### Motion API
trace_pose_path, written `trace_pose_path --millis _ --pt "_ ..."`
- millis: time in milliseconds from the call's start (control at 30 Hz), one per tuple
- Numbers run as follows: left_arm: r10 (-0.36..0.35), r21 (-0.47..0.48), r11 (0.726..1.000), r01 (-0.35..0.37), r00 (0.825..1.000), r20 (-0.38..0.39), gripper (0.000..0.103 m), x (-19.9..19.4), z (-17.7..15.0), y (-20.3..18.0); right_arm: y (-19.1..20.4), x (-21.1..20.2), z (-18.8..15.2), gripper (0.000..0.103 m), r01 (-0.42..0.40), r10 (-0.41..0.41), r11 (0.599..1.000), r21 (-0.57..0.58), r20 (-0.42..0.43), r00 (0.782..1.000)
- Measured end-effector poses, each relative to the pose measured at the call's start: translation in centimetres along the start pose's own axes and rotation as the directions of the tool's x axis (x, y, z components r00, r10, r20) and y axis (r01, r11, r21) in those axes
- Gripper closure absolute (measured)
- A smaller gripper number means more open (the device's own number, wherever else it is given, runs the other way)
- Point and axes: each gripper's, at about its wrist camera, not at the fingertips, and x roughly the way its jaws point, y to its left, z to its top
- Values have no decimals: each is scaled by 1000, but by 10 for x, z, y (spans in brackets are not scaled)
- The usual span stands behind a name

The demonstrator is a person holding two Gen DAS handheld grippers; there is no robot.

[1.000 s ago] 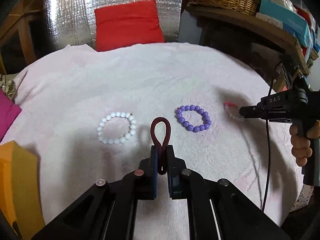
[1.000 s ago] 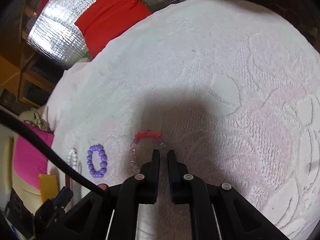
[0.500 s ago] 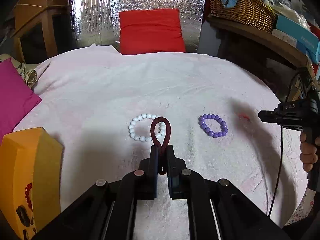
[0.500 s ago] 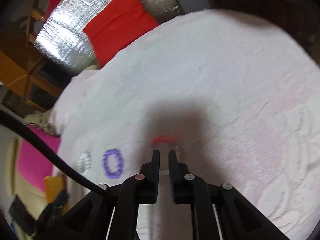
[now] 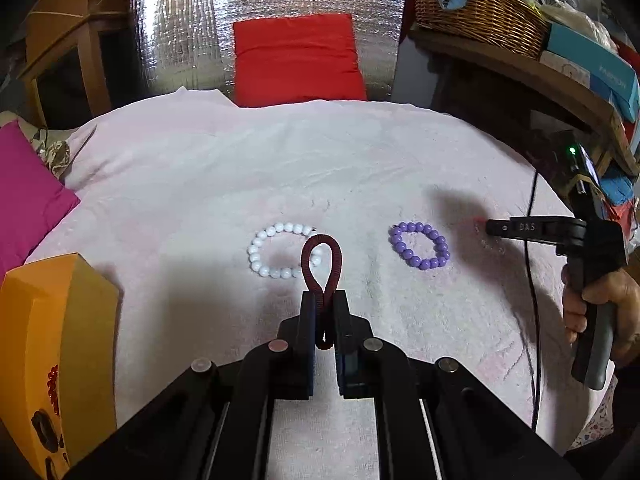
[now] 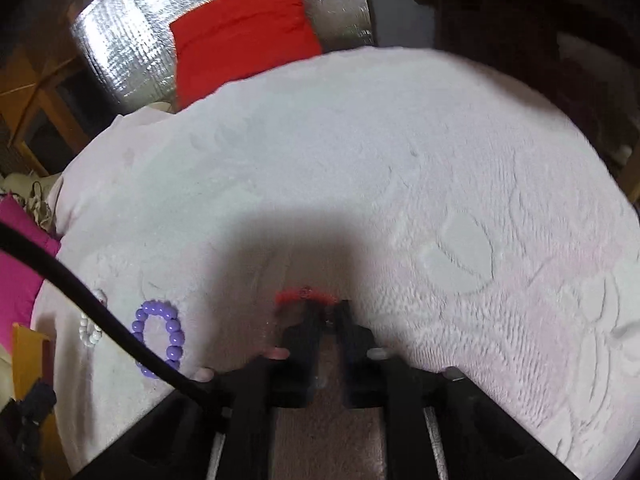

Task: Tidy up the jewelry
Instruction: 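Lift and carry the dark red hair tie and pink bracelet over the orange box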

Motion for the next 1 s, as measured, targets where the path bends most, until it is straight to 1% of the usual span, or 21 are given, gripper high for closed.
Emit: trace_pose_path --millis 33,167,267,400,467,533,700,800,1000 --pt "5 -9 1000 -5 1000 4 95 -1 1 2 -1 -2 0 95 2 -2 1000 3 9 1000" --pt "11 -28 1000 -10 1000 16 95 -4 2 6 -14 -13 3 95 -84 83 995 56 24 996" --pt "15 -35 999 -14 1000 25 95 -8 3 7 -19 -23 5 95 -142 139 986 91 40 989" --pt "26 -45 999 -25 999 27 95 -10 2 10 -15 -34 7 95 -215 209 970 113 61 976" --pt "28 -51 998 -27 999 26 95 -11 1 11 -13 -39 8 95 -259 251 958 127 70 965" --pt "36 -53 998 -35 999 32 95 -12 1 13 -12 -47 7 95 -283 274 951 128 83 958" --pt "50 -80 996 -46 998 47 95 -19 1 20 0 -62 5 95 -335 324 936 109 106 940" --pt "57 -94 994 -51 997 58 95 -26 0 25 16 -66 3 95 -366 355 926 88 116 928" --pt "63 -126 991 -53 995 79 95 -44 -7 33 53 -69 -4 95 -404 398 914 34 106 911"
